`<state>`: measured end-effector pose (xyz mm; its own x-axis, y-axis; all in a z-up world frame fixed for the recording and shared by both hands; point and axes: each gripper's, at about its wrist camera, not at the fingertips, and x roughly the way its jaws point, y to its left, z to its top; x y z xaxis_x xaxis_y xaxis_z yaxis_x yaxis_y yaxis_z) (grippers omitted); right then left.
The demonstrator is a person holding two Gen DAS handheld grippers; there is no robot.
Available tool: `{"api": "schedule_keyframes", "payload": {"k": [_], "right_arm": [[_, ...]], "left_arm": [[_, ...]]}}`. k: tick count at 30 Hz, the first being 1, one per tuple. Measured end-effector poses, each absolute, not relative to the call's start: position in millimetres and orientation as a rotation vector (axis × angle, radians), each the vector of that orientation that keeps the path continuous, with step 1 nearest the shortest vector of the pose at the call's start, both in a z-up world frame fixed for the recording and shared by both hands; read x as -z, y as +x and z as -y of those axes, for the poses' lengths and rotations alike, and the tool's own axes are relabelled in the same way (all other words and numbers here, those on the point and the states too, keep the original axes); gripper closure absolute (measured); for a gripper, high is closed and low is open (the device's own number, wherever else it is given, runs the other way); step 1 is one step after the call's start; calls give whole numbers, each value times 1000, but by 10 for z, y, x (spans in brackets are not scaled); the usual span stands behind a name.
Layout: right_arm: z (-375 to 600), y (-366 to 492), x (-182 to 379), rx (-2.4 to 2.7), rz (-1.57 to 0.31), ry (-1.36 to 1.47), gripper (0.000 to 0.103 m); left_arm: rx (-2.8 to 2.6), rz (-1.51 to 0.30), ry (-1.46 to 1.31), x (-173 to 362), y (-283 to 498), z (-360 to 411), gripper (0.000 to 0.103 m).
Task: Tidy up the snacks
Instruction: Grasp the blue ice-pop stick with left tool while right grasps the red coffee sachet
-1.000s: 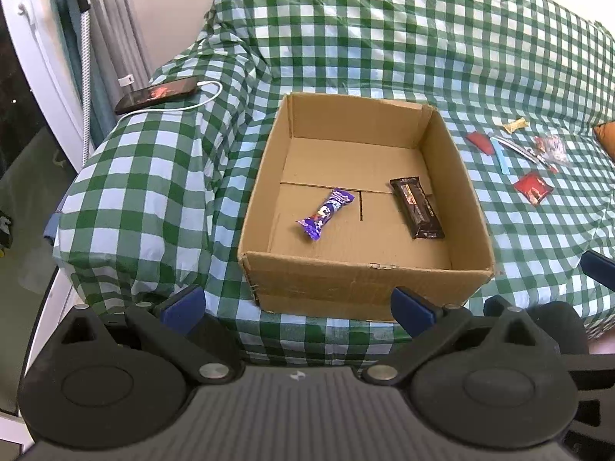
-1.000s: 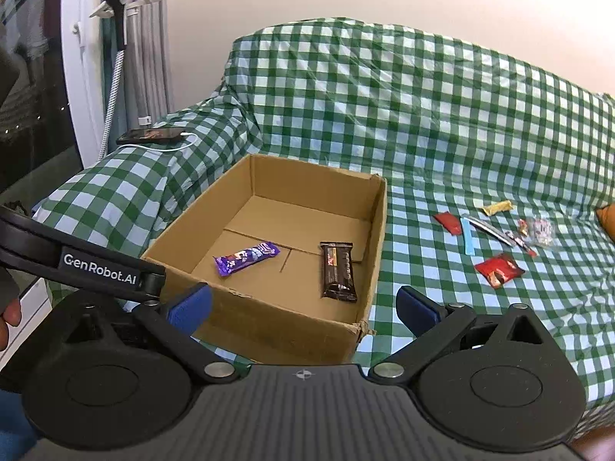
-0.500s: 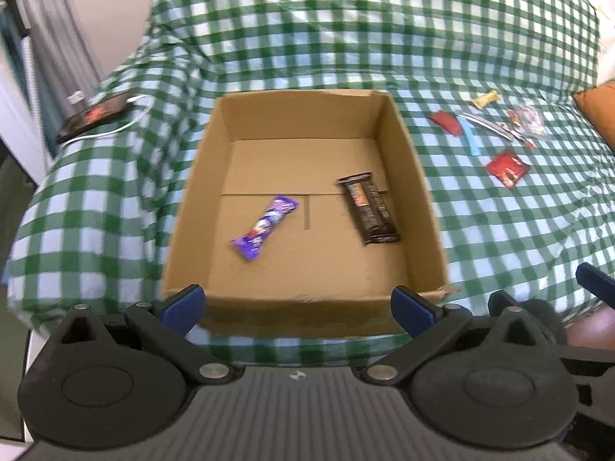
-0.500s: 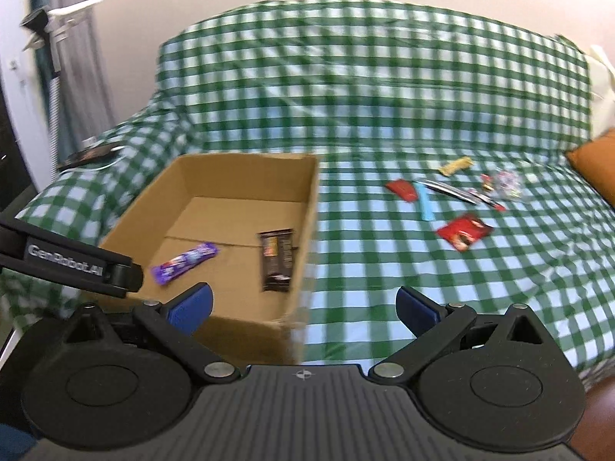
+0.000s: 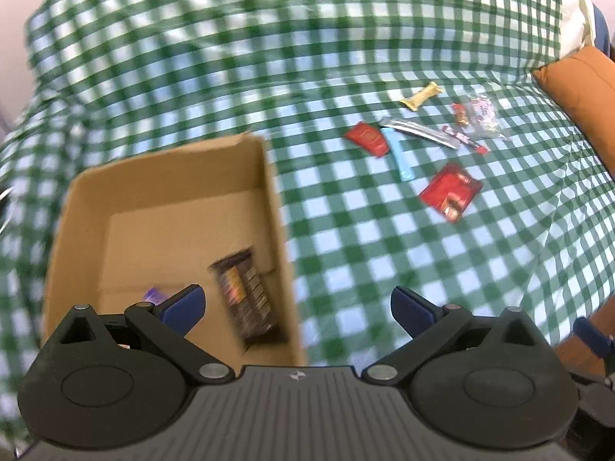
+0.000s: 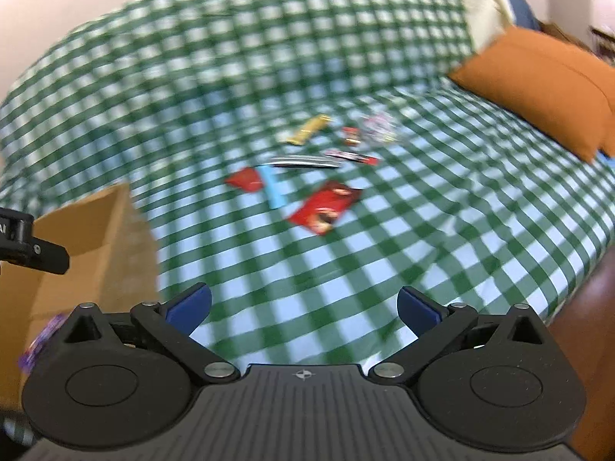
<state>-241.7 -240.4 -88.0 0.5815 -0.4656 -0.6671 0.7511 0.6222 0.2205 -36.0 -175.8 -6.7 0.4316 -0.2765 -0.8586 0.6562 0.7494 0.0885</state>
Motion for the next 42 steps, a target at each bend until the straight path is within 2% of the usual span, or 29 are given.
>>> {"api": "schedule_keyframes", "payload": {"k": [11, 16, 20, 22, 26, 32, 33, 34, 35, 36, 37, 38, 40, 42], "right_arm": [[3635, -1498, 1672, 824, -641, 580, 0], [4127, -1045, 2046, 795, -660, 512, 0], [4485, -765, 2411, 789, -735, 488, 0], [4470, -731, 2492, 827, -668, 461, 0], [4336, -679, 2590, 874, -611, 391, 0], [4351, -650, 2583, 886, -609, 381, 0], [4336, -672, 2567, 881, -615, 380, 0], [4323, -680, 2553, 873, -624, 376, 6], [4313, -683, 2532, 866, -622, 371, 14], [4281, -698, 2498, 866, -614, 360, 33], [4253, -715, 2462, 859, -607, 354, 43], [4250, -737, 2435, 853, -597, 365, 48], [4264, -794, 2362, 854, -567, 395, 71], [4290, -840, 2284, 844, -551, 416, 80]], "left_arm": [[626, -1045, 471, 1062, 601, 3413, 0], [660, -1058, 431, 1490, 951, 3978, 0], [670, -1136, 409, 1889, 1152, 4328, 0], [677, -1181, 438, 2079, 1229, 4462, 0], [700, -1046, 544, 2129, 1108, 4593, 0], [689, -1080, 505, 2115, 1182, 4577, 1], [669, -1085, 482, 2088, 1202, 4560, 12], [651, -1081, 459, 2054, 1219, 4568, 19], [655, -1082, 434, 1994, 1221, 4545, 42], [673, -1088, 419, 1935, 1238, 4504, 77], [691, -1110, 400, 1902, 1258, 4483, 90], [708, -1161, 364, 1887, 1293, 4453, 98], [715, -1199, 306, 1833, 1316, 4379, 98], [728, -1150, 324, 1728, 1256, 4324, 98]]}}
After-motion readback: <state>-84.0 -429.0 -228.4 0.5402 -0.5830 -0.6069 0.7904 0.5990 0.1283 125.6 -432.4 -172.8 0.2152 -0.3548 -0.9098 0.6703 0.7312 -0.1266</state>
